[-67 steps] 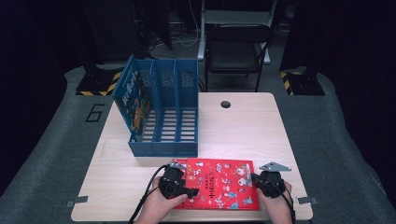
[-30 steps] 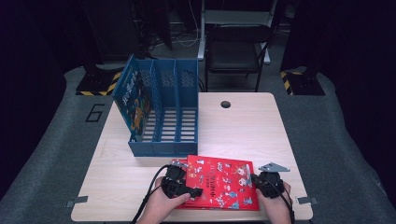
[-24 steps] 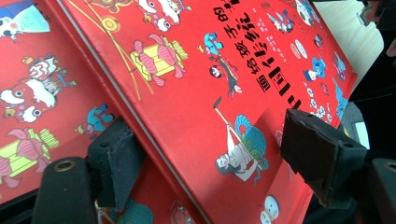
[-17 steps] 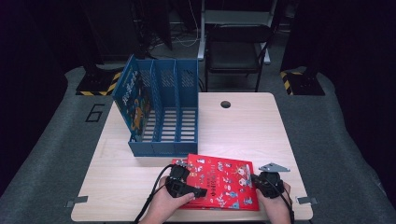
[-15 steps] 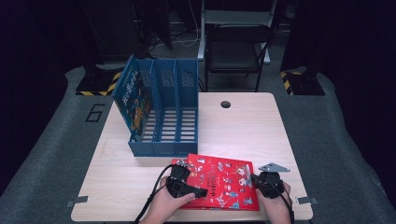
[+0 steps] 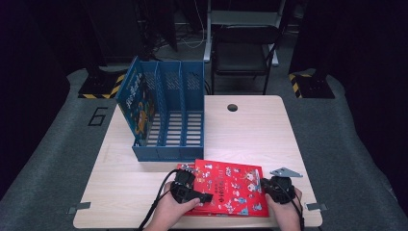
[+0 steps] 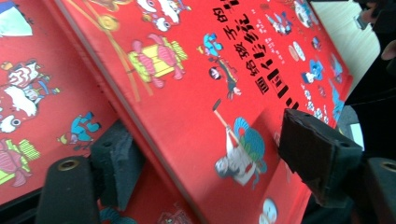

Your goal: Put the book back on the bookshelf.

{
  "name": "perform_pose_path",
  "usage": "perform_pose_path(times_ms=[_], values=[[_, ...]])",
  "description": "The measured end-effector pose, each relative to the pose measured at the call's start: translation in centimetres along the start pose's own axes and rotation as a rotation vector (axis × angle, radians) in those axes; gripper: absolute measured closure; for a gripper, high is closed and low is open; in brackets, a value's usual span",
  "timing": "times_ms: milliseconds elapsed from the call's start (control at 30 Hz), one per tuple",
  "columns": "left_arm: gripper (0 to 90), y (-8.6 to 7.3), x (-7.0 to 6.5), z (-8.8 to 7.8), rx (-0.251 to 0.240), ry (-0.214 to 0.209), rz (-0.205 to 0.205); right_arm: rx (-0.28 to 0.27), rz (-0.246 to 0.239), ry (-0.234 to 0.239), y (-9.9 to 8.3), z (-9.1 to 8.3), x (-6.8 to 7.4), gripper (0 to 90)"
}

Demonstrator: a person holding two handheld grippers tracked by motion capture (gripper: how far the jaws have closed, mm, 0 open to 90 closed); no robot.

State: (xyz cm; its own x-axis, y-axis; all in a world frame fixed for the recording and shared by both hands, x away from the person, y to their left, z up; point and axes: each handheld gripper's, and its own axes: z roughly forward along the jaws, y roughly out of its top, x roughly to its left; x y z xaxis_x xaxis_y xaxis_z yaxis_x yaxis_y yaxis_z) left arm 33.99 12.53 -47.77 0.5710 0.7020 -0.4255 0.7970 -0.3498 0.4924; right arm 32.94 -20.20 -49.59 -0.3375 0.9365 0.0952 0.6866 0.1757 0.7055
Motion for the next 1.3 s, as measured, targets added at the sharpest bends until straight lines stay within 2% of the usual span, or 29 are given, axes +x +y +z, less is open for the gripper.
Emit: perform_pose_path(times_ms=[100,200,333,400,433,500,567,600,633,667,733,800,833,1067,1200,1233,1267,1300], values=[[29.3,-0.1,-0.1,0.0,-0.002,0.017,0.019,-0.005,0.013,-0.015,-0.1,-0.1,-0.3,86.1],[29.1,-0.1,-0.1,0.1,-0.009,0.019,0.013,-0.003,0.031,-0.006,0.0,-0.1,-0.4,87.1],[28.6,-0.1,-0.1,0.0,-0.004,0.017,0.013,-0.002,0.021,-0.004,0.0,-0.1,-0.3,87.4],[29.1,0.0,0.0,0.0,0.003,0.014,0.013,-0.002,0.031,-0.006,0.0,-0.2,-0.3,85.2],[29.2,-0.1,0.0,0.0,0.002,0.015,0.014,-0.015,0.024,-0.008,0.1,-0.3,-0.5,85.1],[30.7,-0.1,-0.2,0.0,-0.013,0.025,0.006,-0.023,0.043,-0.012,0.1,-0.4,-0.7,85.1],[34.5,-0.1,-0.3,0.1,-0.017,0.042,0.016,-0.021,0.05,-0.022,0.0,-0.5,-1.0,85.5],[34.4,-0.2,-0.4,0.1,-0.025,0.046,0.015,-0.037,0.064,-0.026,0.1,-0.7,-1.2,84.9],[34.4,-0.2,-0.3,0.1,-0.015,0.044,0.023,-0.03,0.066,-0.045,0.2,-0.7,-1.4,85.6],[34.1,-0.2,-0.3,0.0,-0.011,0.043,0.031,-0.031,0.069,-0.043,0.1,-0.7,-1.6,85.6],[33.5,-0.2,-0.3,0.1,-0.021,0.041,0.02,-0.033,0.077,-0.032,0.1,-0.7,-1.8,86.0],[32.9,-0.2,-0.3,0.1,-0.023,0.037,0.011,-0.04,0.074,-0.05,0.1,-0.9,-1.6,85.8],[32.8,-0.2,-0.3,0.1,-0.024,0.036,0.01,-0.039,0.075,-0.04,0.1,-0.9,-1.6,85.9],[29.0,-0.1,-0.2,0.1,-0.011,0.021,0.013,-0.015,0.033,-0.037,0.1,-0.7,-1.2,90.0],[27.5,-0.1,-0.2,0.2,-0.02,0.011,-0.008,-0.005,0.042,-0.034,0.0,-0.4,-1.1,90.0],[26.6,-0.1,-0.2,0.2,-0.02,0.006,-0.011,0.013,0.043,-0.026,-0.1,-0.3,-1.2,90.0],[24.3,0.0,-0.2,0.3,-0.02,-0.021,-0.028,0.023,0.045,-0.022,-0.2,-0.1,-1.2,90.0],[23.8,0.0,-0.2,0.3,-0.014,-0.025,-0.026,0.025,0.049,-0.014,-0.3,0.0,-1.3,90.0]])
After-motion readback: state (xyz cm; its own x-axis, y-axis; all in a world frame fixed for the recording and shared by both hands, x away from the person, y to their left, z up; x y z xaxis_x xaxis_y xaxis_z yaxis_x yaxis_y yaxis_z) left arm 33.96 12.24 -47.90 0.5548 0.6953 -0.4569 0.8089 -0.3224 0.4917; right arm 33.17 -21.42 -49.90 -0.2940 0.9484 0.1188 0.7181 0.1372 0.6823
